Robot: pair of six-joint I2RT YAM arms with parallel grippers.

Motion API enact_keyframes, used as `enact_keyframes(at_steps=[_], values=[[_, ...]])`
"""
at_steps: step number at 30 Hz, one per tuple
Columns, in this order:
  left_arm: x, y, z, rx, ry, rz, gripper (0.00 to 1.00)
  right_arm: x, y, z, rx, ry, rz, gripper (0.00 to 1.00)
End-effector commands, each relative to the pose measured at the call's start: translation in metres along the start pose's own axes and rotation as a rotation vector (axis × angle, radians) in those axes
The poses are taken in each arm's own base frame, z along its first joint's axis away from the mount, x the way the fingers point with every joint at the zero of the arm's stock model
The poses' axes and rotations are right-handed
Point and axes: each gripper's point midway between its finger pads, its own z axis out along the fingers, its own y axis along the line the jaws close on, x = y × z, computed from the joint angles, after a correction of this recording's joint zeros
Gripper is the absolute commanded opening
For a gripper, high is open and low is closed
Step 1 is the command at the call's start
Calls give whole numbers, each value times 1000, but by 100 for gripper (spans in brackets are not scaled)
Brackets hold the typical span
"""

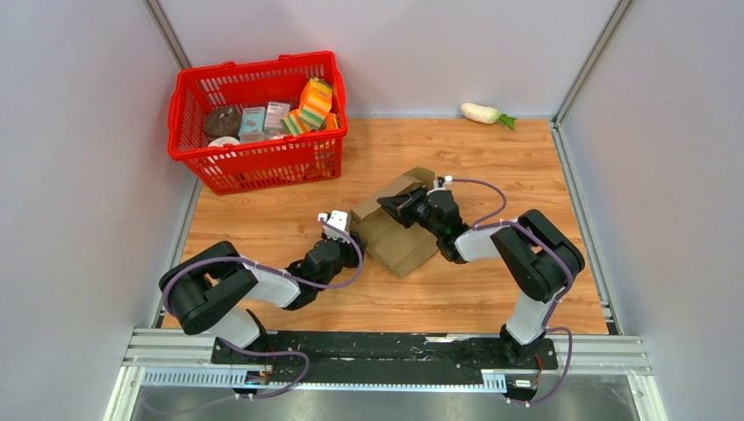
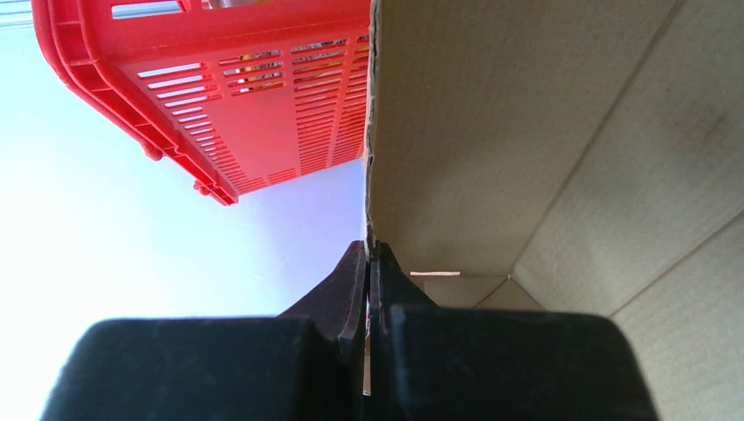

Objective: Fold the paper box

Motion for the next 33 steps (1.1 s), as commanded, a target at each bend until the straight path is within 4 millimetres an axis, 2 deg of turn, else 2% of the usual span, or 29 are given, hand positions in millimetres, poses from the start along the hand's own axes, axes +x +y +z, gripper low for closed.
enact_keyframes(at_steps=[1, 4, 8, 12, 14, 15, 16, 18, 20, 23, 24, 29, 33], values=[[-17, -6, 0, 44, -52, -41, 55, 0, -1, 1, -50, 2, -31, 0], [-23, -10, -6, 84, -58, -59, 57, -3, 5, 0, -44, -5, -50, 0], [-23, 2, -23, 52, -47, -72, 56, -4, 12, 1, -16, 6, -71, 0], [-20, 17, -40, 7, -40, -104, 46, -9, 12, 2, 7, -1, -48, 0], [-14, 22, -44, -10, -26, -108, 43, -10, 11, 5, 18, 0, -30, 0], [-5, 24, -45, -16, 14, -92, 38, -10, 11, 6, 27, -2, 8, 0], [-6, 20, -44, -2, 25, -87, 34, -10, 10, 7, 31, -2, 28, 0], [5, 13, -43, 28, 67, -99, 27, -10, 9, 11, 36, -1, 82, 0], [8, 7, -40, 37, 68, -108, 25, -10, 8, 14, 39, 0, 115, 0], [12, 2, -28, 34, 68, -131, 17, -12, 11, 19, 49, -7, 147, 0], [19, 1, -23, 24, 75, -144, 13, -13, 14, 21, 51, -12, 156, 0], [21, 17, -3, -77, -25, -212, 6, -19, 8, 23, 120, -52, 236, 0], [12, 15, 11, -85, -92, -229, 4, -15, 4, 24, 161, -58, 268, 0]])
